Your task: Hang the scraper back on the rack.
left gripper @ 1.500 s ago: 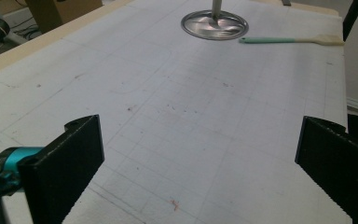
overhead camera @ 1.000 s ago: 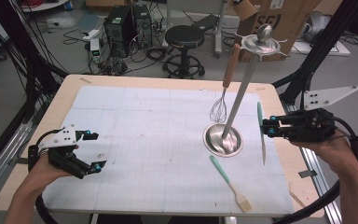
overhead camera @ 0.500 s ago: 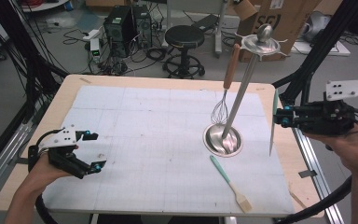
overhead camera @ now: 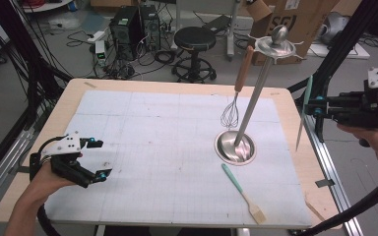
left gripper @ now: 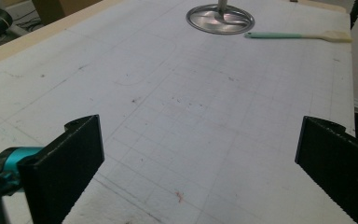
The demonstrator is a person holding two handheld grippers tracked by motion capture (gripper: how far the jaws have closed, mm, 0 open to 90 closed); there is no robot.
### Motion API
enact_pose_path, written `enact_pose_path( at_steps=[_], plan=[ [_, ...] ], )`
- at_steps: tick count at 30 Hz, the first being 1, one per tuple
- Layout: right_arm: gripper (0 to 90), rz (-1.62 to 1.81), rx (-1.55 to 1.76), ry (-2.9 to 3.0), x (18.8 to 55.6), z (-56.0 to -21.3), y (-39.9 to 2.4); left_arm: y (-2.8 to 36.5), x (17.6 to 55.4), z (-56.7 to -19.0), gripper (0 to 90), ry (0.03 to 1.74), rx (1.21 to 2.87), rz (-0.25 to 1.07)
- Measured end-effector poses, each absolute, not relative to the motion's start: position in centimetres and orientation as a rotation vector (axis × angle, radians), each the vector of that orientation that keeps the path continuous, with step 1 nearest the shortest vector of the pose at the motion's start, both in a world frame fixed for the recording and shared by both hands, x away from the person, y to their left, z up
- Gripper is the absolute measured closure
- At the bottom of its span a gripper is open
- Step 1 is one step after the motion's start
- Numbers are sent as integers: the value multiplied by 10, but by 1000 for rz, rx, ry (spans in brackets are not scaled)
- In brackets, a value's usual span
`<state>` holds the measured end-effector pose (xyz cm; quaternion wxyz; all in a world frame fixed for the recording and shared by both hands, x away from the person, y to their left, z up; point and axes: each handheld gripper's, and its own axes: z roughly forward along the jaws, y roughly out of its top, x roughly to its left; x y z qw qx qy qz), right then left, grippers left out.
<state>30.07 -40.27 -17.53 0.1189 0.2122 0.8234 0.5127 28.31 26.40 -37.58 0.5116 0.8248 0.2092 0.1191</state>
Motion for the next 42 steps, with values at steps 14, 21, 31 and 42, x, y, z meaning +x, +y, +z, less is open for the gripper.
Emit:
enact_pose_path(
  at_steps=[14,21,31,42],
  plan=[
    [768,1459,639,2406,318,-161,-407,265,284,-376,17,505,1987,282],
    [768,1461,643,2397,326,-158,-407,267,284,-378,17,517,1982,283],
    [768,1443,634,2405,331,-153,-401,267,284,-378,17,522,1982,282],
    [767,1417,641,2409,333,-152,-399,268,284,-378,17,520,1977,284]
  ],
)
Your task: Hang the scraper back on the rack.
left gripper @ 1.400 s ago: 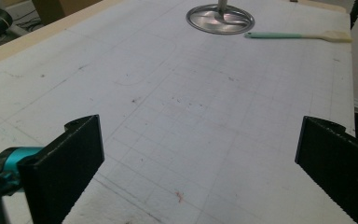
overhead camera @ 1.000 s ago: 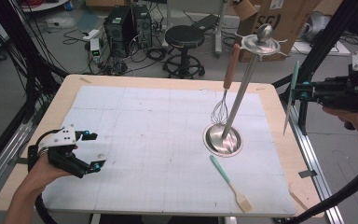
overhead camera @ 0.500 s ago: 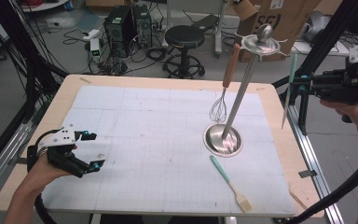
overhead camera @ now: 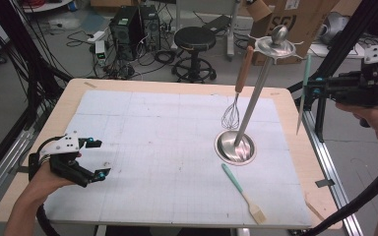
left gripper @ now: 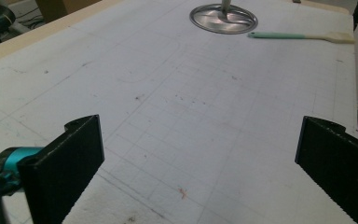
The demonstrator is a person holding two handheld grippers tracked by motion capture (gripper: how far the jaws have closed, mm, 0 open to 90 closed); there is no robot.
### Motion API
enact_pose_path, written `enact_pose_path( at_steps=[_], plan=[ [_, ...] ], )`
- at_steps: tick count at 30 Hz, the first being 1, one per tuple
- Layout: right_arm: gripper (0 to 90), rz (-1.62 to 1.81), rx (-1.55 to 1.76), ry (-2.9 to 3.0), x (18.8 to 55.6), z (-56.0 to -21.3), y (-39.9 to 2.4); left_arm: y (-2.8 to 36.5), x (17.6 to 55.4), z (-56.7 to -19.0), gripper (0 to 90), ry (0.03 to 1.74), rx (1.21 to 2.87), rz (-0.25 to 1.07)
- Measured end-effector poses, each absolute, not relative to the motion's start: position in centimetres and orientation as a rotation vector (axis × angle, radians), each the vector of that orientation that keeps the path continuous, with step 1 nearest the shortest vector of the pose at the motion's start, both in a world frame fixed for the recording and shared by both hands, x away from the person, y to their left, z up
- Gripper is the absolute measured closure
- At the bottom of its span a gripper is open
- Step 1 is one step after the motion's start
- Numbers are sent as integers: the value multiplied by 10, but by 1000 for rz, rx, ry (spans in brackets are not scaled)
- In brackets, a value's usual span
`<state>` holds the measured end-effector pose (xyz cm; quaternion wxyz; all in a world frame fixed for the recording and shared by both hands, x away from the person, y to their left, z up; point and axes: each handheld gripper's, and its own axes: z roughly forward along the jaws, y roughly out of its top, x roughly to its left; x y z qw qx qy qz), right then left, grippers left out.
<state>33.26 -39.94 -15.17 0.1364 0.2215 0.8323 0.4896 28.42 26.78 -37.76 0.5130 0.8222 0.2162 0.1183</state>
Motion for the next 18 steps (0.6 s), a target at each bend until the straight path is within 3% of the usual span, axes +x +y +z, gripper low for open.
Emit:
enact_pose_path(
  at_steps=[18],
  plan=[
    [767,1400,648,2423,335,-149,-393,269,284,-377,17,519,1972,284]
  ],
)
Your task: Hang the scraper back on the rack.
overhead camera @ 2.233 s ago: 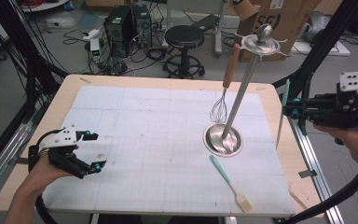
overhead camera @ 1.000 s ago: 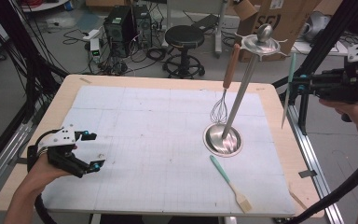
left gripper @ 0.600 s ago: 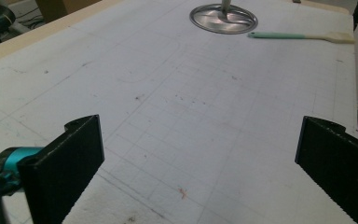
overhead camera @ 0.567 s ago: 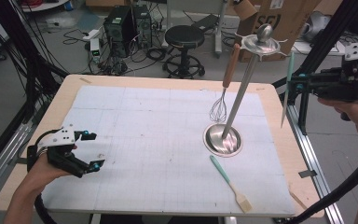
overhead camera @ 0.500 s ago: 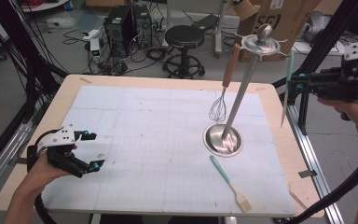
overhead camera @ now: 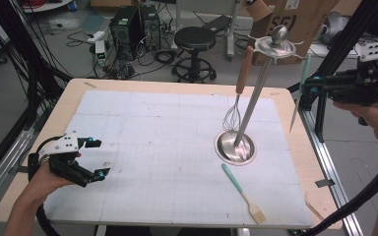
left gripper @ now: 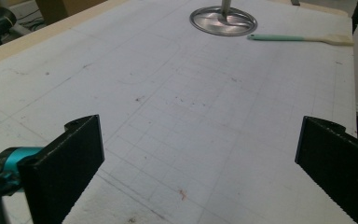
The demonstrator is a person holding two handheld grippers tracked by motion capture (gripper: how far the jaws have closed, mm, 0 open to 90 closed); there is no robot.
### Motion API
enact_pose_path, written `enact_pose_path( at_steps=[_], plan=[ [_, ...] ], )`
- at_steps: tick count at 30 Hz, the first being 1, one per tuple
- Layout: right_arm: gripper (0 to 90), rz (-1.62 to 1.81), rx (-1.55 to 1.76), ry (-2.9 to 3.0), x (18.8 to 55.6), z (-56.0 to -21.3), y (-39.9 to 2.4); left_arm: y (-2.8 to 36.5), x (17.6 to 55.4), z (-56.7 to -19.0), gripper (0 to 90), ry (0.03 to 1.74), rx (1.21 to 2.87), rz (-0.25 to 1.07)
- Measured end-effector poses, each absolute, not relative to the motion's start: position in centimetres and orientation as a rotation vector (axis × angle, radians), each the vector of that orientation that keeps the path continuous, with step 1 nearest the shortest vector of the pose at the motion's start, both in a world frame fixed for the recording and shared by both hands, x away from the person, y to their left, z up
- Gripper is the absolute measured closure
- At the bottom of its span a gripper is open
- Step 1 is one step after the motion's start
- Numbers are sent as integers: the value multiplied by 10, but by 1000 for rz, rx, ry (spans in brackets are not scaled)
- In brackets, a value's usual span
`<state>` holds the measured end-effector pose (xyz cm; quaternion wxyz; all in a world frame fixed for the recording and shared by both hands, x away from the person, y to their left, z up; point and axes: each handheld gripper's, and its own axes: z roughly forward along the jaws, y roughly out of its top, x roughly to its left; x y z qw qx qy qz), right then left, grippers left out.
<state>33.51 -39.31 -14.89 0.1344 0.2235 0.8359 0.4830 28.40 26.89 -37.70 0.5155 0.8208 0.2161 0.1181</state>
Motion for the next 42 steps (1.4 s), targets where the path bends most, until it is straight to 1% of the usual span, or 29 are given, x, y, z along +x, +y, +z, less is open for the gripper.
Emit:
enact_pose_path(
  at_steps=[18,42],
  plan=[
    [766,1397,656,2422,334,-150,-395,269,284,-377,17,519,1973,286],
    [767,1352,664,2456,340,-149,-385,270,284,-376,17,515,1972,289]
  ],
)
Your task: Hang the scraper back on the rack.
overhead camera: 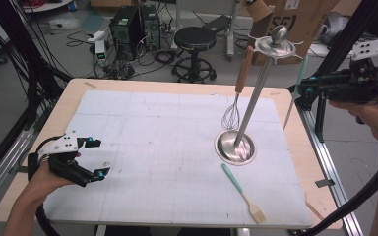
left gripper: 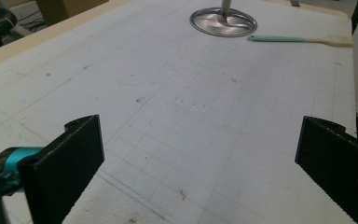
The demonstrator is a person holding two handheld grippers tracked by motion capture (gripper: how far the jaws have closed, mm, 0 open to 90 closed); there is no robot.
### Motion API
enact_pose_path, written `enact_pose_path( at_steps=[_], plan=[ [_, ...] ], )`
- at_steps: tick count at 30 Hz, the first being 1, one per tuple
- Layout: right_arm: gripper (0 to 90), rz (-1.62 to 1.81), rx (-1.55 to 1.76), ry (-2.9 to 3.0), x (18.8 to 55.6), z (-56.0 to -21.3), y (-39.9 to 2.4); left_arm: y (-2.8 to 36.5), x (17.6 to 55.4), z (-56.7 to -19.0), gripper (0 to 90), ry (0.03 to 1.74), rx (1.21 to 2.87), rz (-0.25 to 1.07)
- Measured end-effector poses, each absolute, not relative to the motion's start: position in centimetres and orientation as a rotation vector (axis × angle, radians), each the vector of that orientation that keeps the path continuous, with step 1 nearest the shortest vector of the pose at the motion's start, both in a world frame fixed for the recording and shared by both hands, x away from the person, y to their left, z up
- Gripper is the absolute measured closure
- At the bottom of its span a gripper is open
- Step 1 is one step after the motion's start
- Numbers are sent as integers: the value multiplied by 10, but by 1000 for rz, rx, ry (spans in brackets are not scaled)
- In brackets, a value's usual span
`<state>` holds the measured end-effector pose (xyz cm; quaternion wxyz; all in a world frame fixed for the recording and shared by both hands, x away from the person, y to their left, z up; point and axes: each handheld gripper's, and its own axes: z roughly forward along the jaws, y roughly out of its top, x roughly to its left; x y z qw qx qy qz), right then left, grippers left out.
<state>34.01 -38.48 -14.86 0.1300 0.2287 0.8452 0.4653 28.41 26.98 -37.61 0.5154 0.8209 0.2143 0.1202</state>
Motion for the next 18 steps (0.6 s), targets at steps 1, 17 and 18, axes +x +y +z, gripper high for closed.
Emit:
enact_pose_path(
  at_steps=[1,17,18],
  plan=[
    [767,1356,661,2452,341,-149,-385,270,284,-376,17,517,1968,287],
    [766,1350,677,2447,343,-148,-383,269,283,-376,17,521,1960,284],
    [767,1355,679,2444,343,-149,-382,270,284,-376,17,518,1965,287]
  ],
)
